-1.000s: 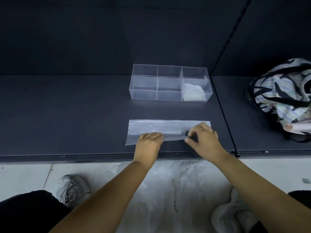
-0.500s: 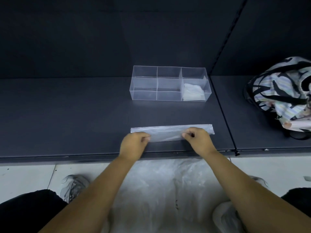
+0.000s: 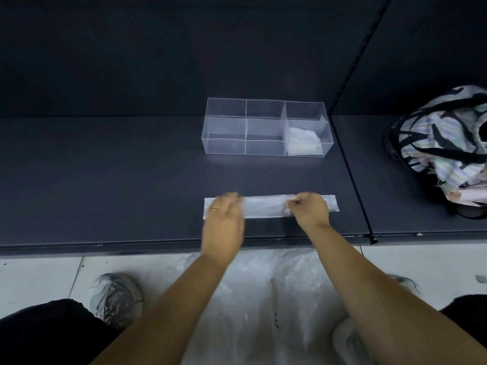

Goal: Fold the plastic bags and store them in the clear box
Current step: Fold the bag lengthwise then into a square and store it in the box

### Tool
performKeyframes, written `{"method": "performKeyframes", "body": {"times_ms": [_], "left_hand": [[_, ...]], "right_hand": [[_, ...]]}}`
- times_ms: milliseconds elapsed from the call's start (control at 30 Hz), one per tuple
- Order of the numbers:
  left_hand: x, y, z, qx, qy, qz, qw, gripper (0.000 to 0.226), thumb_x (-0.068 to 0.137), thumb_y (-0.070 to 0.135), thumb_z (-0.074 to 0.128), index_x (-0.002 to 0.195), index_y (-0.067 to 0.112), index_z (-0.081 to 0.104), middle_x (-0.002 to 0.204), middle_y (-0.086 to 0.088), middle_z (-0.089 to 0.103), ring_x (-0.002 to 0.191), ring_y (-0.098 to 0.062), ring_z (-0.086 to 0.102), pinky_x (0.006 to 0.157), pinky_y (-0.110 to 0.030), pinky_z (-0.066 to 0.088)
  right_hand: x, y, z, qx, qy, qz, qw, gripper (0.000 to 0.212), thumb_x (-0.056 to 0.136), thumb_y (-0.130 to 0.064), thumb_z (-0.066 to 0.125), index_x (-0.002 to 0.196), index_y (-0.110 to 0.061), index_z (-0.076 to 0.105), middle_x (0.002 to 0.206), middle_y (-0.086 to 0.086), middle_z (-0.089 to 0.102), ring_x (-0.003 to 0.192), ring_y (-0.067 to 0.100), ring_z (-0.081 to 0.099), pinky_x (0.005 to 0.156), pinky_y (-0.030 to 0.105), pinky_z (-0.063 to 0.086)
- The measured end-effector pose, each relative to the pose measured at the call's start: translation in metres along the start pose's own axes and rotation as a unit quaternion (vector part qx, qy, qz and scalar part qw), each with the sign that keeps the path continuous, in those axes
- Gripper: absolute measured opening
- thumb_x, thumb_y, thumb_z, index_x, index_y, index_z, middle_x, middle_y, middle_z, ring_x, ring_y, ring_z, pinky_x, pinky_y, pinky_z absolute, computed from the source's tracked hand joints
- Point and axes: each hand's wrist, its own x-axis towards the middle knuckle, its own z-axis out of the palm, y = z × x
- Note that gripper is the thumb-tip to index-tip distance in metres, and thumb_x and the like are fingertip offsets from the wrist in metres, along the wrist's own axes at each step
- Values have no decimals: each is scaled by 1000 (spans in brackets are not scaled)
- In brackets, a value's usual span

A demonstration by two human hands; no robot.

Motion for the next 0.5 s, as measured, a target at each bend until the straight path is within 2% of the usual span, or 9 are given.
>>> {"method": "performKeyframes", "body": {"times_ms": [67,100,167,267,333,433,500], "left_hand": [[-6,20,20,11,-116,20,993,50,100,29,43,146,10,36,154,-12,31,144,-31,24,119,-44,12],[-8,25,29,32,-163,6,986,57,102,40,30,152,15,19,161,-6,12,148,-26,5,119,-43,-2],[-13,26,44,81,-217,-24,973,64,99,54,13,153,23,-3,161,1,-11,146,-23,-17,116,-47,-13],[-18,22,54,139,-236,-28,961,68,94,61,1,149,25,-18,157,2,-24,144,-25,-25,114,-55,-13],[-17,21,54,148,-239,-27,959,70,87,62,-11,146,26,-22,157,2,-23,143,-25,-26,113,-59,-13],[-16,22,54,150,-251,-29,956,76,80,63,-19,147,27,-22,155,4,-26,143,-25,-26,109,-63,-15],[-15,22,54,149,-253,-30,956,77,79,64,-20,147,28,-21,152,5,-30,143,-25,-26,109,-64,-14]], "right_hand": [[0,-2,1,-17,5,-1,1000,16,88,-22,62,76,-12,64,79,9,65,84,30,64,75,32,51],[0,-2,1,-23,5,1,1000,14,89,-23,62,82,-11,67,83,9,68,86,29,64,77,33,52],[-1,-2,3,-30,5,4,1000,16,88,-23,61,94,-11,68,92,9,70,90,27,64,79,33,51],[0,4,2,-43,56,-18,997,22,87,-23,63,107,-15,65,107,8,64,103,28,59,89,37,47],[8,16,-7,-91,97,-45,990,27,89,-19,60,116,-18,62,121,9,54,115,31,47,99,42,36],[24,38,-30,-176,44,-82,980,33,92,-19,58,125,-22,56,131,5,46,122,29,39,102,43,27],[34,50,-45,-211,15,-116,970,31,90,-24,62,121,-23,57,123,2,50,119,26,42,100,39,28]]}}
